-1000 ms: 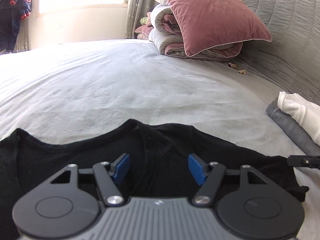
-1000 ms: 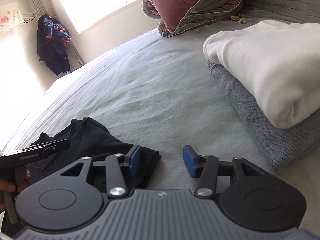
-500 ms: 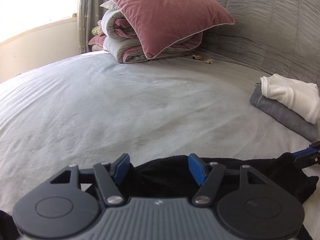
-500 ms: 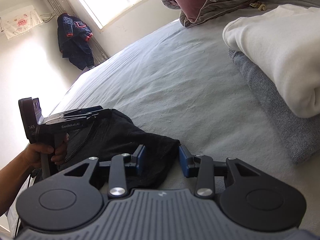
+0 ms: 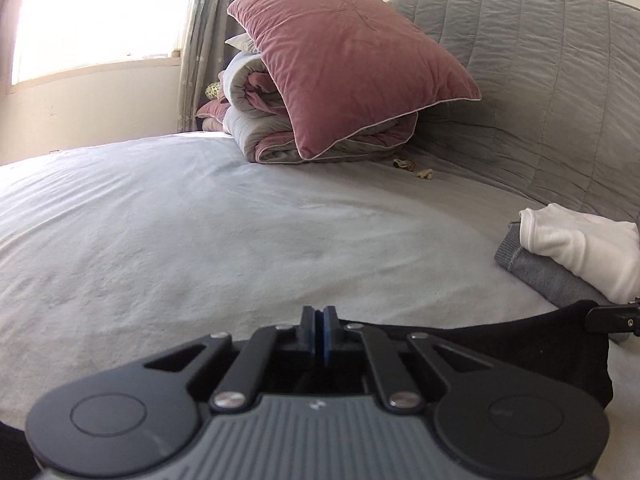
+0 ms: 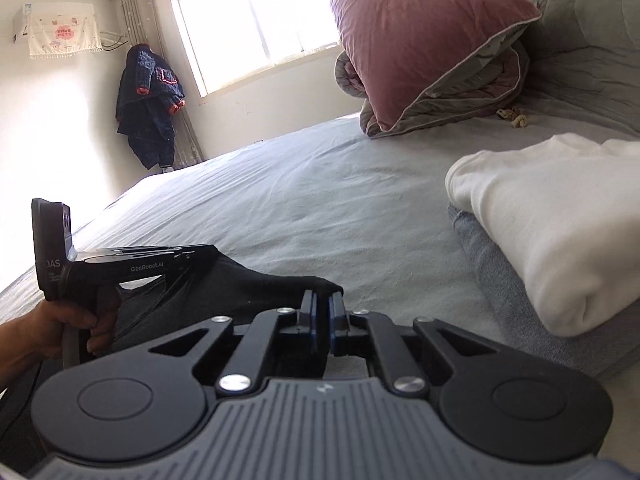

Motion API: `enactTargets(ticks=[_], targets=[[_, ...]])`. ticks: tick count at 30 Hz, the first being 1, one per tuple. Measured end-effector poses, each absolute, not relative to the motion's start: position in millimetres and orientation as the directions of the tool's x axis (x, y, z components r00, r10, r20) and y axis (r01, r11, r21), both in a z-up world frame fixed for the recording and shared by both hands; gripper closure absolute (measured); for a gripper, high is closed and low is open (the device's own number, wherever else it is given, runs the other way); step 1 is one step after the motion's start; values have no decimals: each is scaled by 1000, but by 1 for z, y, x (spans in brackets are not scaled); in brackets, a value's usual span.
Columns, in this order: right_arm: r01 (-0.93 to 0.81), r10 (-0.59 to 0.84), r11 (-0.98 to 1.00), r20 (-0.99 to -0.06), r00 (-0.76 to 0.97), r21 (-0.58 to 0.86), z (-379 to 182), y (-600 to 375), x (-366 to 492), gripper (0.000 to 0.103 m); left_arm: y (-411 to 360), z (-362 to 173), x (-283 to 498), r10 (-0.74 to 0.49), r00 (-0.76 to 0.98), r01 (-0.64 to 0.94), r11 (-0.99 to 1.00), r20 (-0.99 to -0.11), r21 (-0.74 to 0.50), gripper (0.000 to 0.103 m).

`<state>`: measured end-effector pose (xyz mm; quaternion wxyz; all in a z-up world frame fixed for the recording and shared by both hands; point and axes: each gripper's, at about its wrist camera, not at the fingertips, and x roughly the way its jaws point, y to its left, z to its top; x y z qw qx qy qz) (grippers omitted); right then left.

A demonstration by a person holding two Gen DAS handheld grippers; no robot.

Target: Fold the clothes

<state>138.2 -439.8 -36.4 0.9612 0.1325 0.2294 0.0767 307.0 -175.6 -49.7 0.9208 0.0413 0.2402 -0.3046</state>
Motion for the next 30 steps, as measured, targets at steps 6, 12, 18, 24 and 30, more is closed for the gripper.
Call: enactTargets(ticks=[6, 12, 18, 24, 30], targets=[[-17, 115, 985, -574, 811, 174, -56, -430, 160, 84, -193, -56, 316, -463, 692, 559, 829, -554, 4, 92], [31, 178, 919, -484, 857, 392, -56, -461, 147, 44, -186, -51, 312, -457, 702, 538, 843, -546, -14, 88], [56, 182, 911, -520, 834, 409, -58, -456, 156, 48, -183, -34, 291, -465, 698, 522, 851, -545, -57, 86], [-14, 301, 855, -475, 827, 519, -50, -476, 141, 48, -185, -19, 237, -567, 637, 614, 783, -521, -100, 70], [-140, 348, 901, -491, 799, 411, -45, -471, 120, 48, -201, -23, 181, -672, 502, 783, 621, -544, -45, 76]])
